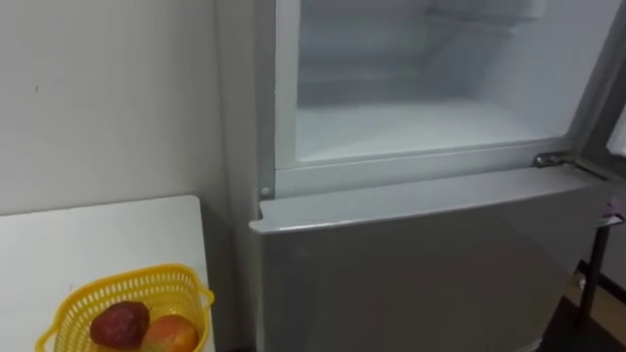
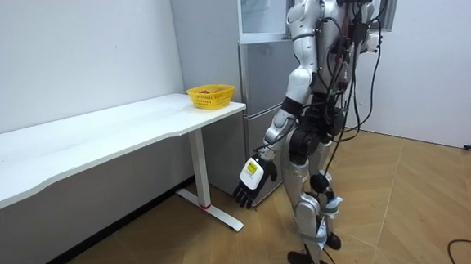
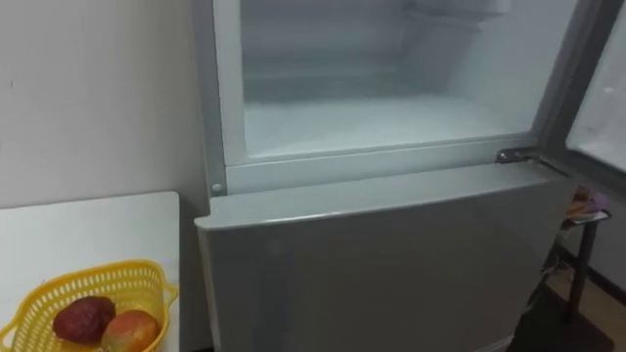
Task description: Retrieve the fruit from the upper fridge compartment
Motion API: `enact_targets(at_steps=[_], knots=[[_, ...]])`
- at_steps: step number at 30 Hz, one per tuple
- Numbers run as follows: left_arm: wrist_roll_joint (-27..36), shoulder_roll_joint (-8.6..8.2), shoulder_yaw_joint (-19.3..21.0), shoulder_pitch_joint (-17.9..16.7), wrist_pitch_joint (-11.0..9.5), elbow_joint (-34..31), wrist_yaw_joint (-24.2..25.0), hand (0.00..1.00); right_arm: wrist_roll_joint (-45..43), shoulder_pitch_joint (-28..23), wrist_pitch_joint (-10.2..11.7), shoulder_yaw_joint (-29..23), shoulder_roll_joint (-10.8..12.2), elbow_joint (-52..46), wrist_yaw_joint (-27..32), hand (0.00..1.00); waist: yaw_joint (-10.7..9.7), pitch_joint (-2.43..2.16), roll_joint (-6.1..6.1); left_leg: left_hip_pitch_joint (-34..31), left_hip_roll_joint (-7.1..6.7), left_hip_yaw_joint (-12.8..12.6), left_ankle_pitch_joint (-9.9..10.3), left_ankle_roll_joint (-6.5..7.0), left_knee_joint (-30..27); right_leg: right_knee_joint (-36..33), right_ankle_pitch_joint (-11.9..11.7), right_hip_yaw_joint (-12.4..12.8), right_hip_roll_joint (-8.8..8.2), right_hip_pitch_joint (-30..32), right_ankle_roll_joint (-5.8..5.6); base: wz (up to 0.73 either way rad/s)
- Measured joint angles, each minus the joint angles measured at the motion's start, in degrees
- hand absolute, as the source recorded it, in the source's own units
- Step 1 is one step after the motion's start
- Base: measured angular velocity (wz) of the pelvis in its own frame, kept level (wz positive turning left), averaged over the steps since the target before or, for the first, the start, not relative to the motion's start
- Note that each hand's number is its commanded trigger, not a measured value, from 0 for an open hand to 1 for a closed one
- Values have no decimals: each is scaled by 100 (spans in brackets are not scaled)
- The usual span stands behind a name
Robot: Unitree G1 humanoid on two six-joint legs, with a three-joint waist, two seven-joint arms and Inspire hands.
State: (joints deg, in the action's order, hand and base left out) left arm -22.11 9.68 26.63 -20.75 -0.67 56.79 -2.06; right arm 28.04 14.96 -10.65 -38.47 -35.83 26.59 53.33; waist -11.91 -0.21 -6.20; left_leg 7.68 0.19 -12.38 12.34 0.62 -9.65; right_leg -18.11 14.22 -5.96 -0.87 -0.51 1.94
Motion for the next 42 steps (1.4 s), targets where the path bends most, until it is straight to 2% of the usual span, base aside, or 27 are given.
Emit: enact_targets(at_steps=[1, 2, 4, 5, 7, 9, 11, 12, 14, 15, 17, 19, 20, 22, 26, 27, 28, 29, 32, 35, 42], knots=[[0, 0, -2, -3, -11, 9, 0, 0, -154, -5, -74, 9, 142, -247, 67, 0, 1, 1, 2, -8, -1, 1, -5, -8, -4, -72, 27, 14, -1, 48, 14, 0], [0, 0, -2, 4, -29, 11, 2, 0, -360, -50, -79, 88, 183, -330, 94, 0, 14, 6, 9, -19, 7, -1, -15, -25, -15, -81, 32, 13, 3, 57, 23, 0], [0, 0, -1, -14, -83, 10, 13, 0, -961, -73, -78, 108, 183, -418, 46, 0, 44, 8, 11, -25, 21, -3, -26, -43, -18, -100, 50, 23, 11, 71, 47, 0], [-4, 2, -10, -6, -85, 5, 36, 0, -1696, -258, -70, 288, 183, -596, 68, 0, 88, 10, 14, -38, 30, -2, -32, -53, -18, -138, 73, 21, -3, 100, 68, 0], [-1, 3, -128, -4, -86, 4, 51, 0, -2398, -520, -66, 554, 184, -916, 38, 0, 111, 11, 11, -54, 36, 2, -47, -77, -15, -175, 94, -3, -12, 130, 94, 0], [4, 17, -295, 24, -109, 11, 55, 0, -3074, -803, 84, 802, 184, -1164, 26, 0, 187, 19, -1, -48, 49, 5, -56, -92, -1, -168, 100, -4, 0, 122, 112, 0], [18, 21, -511, 106, -142, 10, 47, 0, -3837, -1302, 372, 976, 185, -1572, 24, 0, 363, 41, -30, -56, 55, 9, -61, -102, 6, -137, 106, -3, 6, 126, 123, -2], [17, 26, -580, 135, -143, 9, 48, 0, -4018, -1357, 432, 1048, 185, -1629, 19, 0, 383, 48, -38, -57, 58, 13, -61, -102, 6, -123, 102, 6, 10, 122, 129, 0], [23, 68, -806, 224, -157, 10, 64, 0, -4726, -1655, 755, 1227, 185, -1858, -46, 0, 485, 78, -83, -85, 75, 7, -63, -104, 21, -47, 77, -20, 23, 109, 142, 2], [24, 98, -879, 251, -169, 11, 66, 0, -4871, -1704, 840, 1297, 185, -1902, -77, 0, 515, 91, -103, -84, 77, 8, -64, -107, 27, -37, 76, -20, 28, 108, 144, 0], [24, 259, -1135, 356, -281, 4, 149, 0, -5369, -1941, 1230, 1398, 184, -2158, -309, 0, 641, 135, -181, -85, 116, 9, -66, -111, 32, 136, 7, -33, 78, 24, 160, 0], [23, 364, -1262, 358, -368, 5, 161, 0, -5538, -1946, 1454, 1387, 147, -2506, -438, 0, 704, 160, -234, -82, 146, 14, -77, -129, 40, 323, -64, -46, 119, -64, 175, 0], [22, 426, -1369, 359, -379, 7, 161, 0, -5707, -1947, 1608, 1387, 54, -2590, -458, 0, 718, 160, -259, -76, 166, 23, -78, -131, 40, 464, -121, -60, 147, -144, 182, 4], [23, 486, -1514, 363, -402, 10, 161, 0, -5914, -1948, 1817, 1387, -24, -2607, -538, 0, 747, 145, -258, -52, 186, 49, -78, -131, 41, 609, -200, -64, 178, -255, 183, 2], [22, 507, -1723, 457, -460, 31, 154, 0, -6217, -1949, 2272, 1393, -23, -2699, -610, 0, 762, 124, -281, -42, 194, 111, -77, -133, 44, 671, -225, -159, 177, -332, 184, 8], [22, 507, -1738, 472, -469, 31, 152, 0, -6239, -1950, 2348, 1393, -24, -2709, -615, 0, 768, 108, -287, -41, 194, 116, -76, -133, 44, 686, -225, -170, 176, -342, 184, 14], [21, 507, -1775, 486, -474, 30, 152, 0, -6258, -1949, 2462, 1393, -25, -2752, -653, 0, 782, 67, -287, -45, 196, 148, -74, -137, 45, 747, -228, -201, 179, -375, 188, 11], [20, 508, -1795, 487, -479, 30, 153, 0, -6260, -1949, 2585, 1393, -25, -2773, -663, 0, 807, 48, -285, -31, 204, 163, -70, -143, 45, 752, -228, -213, 186, -403, 189, 10], [19, 508, -1847, 471, -482, 37, 154, 0, -6258, -1949, 2757, 1396, -24, -2773, -665, 0, 892, 24, -285, 5, 212, 184, -66, -150, 41, 762, -229, -255, 189, -460, 190, 7], [18, 505, -1911, 477, -482, 44, 165, 0, -6258, -1949, 2849, 1402, -24, -2771, -760, 0, 929, 27, -261, 3, 211, 225, -66, -151, 43, 753, -229, -314, 180, -473, 190, 10], [10, 515, -1855, 505, -480, 160, 174, 0, -6223, -1948, 2869, 1402, -23, -2730, -884, 0, 979, 51, -238, 14, 216, 221, -67, -155, 41, 833, -252, -357, 179, -529, 183, 7]])
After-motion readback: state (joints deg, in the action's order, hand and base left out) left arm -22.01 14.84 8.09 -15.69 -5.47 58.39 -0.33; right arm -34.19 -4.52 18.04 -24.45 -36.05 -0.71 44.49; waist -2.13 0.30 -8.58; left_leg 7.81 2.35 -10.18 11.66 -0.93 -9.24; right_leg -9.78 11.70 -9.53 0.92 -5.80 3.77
